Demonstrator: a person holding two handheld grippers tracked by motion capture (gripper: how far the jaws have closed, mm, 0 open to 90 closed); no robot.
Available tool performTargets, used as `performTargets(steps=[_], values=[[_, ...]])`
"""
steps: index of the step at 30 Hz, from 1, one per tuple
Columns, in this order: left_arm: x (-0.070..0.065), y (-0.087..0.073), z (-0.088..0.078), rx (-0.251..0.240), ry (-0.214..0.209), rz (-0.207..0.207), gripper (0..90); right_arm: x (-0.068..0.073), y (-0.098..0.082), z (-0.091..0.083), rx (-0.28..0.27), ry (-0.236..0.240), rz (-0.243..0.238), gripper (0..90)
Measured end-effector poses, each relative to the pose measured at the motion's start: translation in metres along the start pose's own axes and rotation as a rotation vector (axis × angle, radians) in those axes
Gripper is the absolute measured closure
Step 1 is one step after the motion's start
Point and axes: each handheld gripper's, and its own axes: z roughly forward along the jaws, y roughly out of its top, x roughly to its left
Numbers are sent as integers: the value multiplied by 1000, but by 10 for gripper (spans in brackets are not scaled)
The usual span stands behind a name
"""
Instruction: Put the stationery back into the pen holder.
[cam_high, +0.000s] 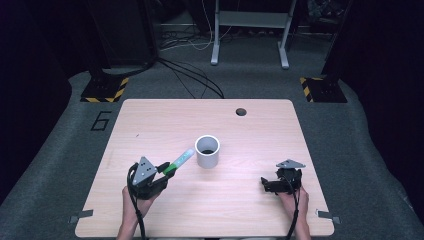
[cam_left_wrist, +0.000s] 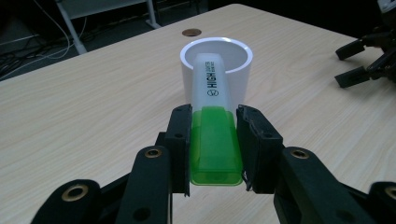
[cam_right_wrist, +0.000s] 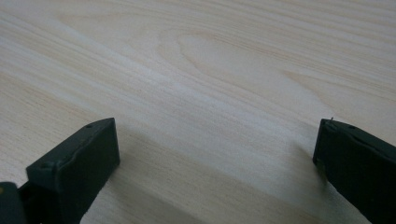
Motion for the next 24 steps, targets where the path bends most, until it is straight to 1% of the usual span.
performTargets(steps=[1,2,6,9,10,11,15,16,17,19,21,23,24], values=[[0,2,0,-3,4,9,673,0,0,0,0,0,0,0],[1,4,0,7,1,21,673,0,0,0,0,0,0,0],[4,10,2,-4,-4,18,673,0,0,0,0,0,0,0],[4,16,4,0,-12,29,673,0,0,0,0,0,-1,0],[4,18,5,7,-23,24,673,0,0,0,0,0,0,0],[5,22,8,10,-26,31,673,0,0,0,0,0,0,0],[6,28,13,20,-42,30,673,0,0,0,0,0,0,0],[7,30,15,16,-37,38,673,0,0,0,0,0,0,0],[7,31,16,23,-44,30,673,0,0,0,0,0,0,0],[9,34,19,26,-46,44,673,0,0,0,-1,0,3,0],[9,38,23,44,-55,39,672,0,0,0,-1,0,3,0],[11,41,29,53,-66,38,673,0,0,0,-1,0,2,0],[11,41,29,53,-66,38,672,0,0,0,-1,0,2,0]])
